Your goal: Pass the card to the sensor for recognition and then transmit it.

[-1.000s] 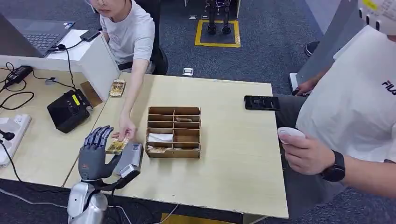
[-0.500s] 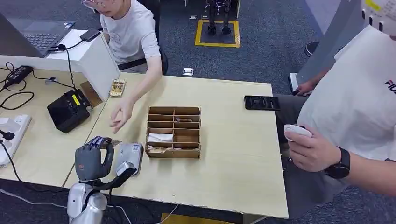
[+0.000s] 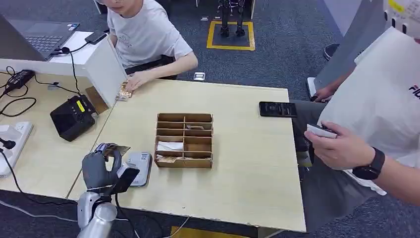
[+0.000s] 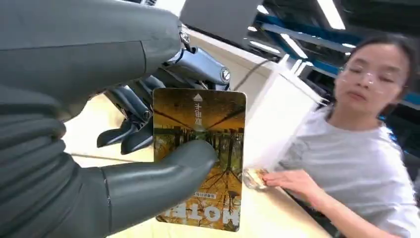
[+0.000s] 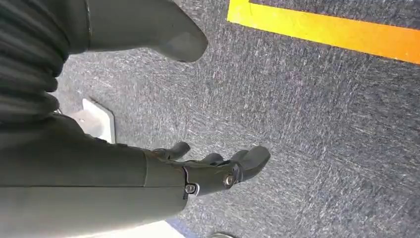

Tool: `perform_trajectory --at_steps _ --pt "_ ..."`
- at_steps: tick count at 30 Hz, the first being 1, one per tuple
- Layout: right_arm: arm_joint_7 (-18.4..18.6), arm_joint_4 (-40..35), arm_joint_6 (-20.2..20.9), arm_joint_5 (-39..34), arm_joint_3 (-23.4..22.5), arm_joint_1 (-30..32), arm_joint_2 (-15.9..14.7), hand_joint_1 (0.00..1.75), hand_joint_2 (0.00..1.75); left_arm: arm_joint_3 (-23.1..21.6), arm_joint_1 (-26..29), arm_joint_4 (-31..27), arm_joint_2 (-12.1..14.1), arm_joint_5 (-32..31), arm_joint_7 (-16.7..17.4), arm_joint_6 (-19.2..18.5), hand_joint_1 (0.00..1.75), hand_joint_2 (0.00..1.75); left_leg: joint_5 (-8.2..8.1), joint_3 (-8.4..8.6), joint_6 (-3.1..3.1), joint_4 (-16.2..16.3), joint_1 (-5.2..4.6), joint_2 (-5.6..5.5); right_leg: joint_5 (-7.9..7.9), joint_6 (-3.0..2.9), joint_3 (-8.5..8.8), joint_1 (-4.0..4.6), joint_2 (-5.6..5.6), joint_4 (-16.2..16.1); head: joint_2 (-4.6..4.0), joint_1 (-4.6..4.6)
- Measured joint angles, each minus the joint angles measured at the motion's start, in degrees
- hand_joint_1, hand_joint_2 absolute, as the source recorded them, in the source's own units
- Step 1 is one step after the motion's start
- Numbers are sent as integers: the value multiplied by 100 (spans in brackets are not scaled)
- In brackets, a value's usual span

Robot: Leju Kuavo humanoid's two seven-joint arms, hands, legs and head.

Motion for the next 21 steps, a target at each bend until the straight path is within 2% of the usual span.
perform_trajectory --at_steps 2,5,8,13,21 --pt "0 0 -2 -4 0 1 0 0 175 -114 -1 20 33 158 156 -248 175 175 0 0 0 0 0 1 0 0 0 0 0 0 0 0" --pt "4 0 -7 -22 -2 2 0 0 175 -423 0 22 124 570 637 -993 175 175 0 0 0 0 0 0 0 0 0 0 0 0 0 0" --pt "20 0 -18 -26 -11 4 0 0 175 -666 2 22 179 765 909 -1346 175 175 0 0 0 0 0 0 0 0 0 0 0 0 0 0" --pt "20 0 -28 -24 -22 5 0 0 175 -909 11 22 210 855 1069 -1408 175 175 0 -1 0 0 0 0 0 0 0 0 0 0 0 0" --pt "26 0 -28 -24 -22 9 0 0 175 -1003 12 24 280 859 1117 -1417 175 175 0 -1 0 0 0 0 0 0 0 0 0 0 0 0"
